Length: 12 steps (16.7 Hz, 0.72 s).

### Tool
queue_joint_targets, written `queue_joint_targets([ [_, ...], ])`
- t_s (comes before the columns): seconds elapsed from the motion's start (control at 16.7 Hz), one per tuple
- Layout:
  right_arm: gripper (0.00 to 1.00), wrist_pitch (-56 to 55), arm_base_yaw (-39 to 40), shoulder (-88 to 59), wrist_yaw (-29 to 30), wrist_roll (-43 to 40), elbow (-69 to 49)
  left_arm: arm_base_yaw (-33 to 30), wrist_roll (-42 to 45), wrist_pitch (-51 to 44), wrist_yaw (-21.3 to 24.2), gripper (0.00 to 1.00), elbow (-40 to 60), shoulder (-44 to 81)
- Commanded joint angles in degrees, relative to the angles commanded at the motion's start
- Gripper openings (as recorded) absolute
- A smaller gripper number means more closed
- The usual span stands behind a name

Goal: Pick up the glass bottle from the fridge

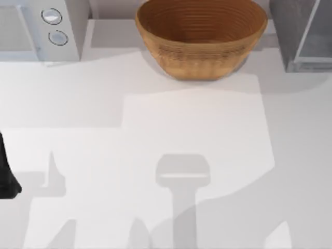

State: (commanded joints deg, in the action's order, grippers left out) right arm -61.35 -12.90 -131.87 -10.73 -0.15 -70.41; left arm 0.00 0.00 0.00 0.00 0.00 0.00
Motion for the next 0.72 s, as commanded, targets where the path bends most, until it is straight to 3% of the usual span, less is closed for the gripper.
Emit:
queue_joint_targets([
  [0.12, 1.00, 0.0, 0.0, 0.0, 0.0, 0.0, 0.0, 0.0, 0.0, 0.0, 0.0, 1.00, 0.0, 0.0],
  [0.72, 0.25, 0.0, 0.0, 0.0, 0.0, 0.0, 0.0, 0.0, 0.0, 0.0, 0.0, 1.00, 0.0, 0.0],
])
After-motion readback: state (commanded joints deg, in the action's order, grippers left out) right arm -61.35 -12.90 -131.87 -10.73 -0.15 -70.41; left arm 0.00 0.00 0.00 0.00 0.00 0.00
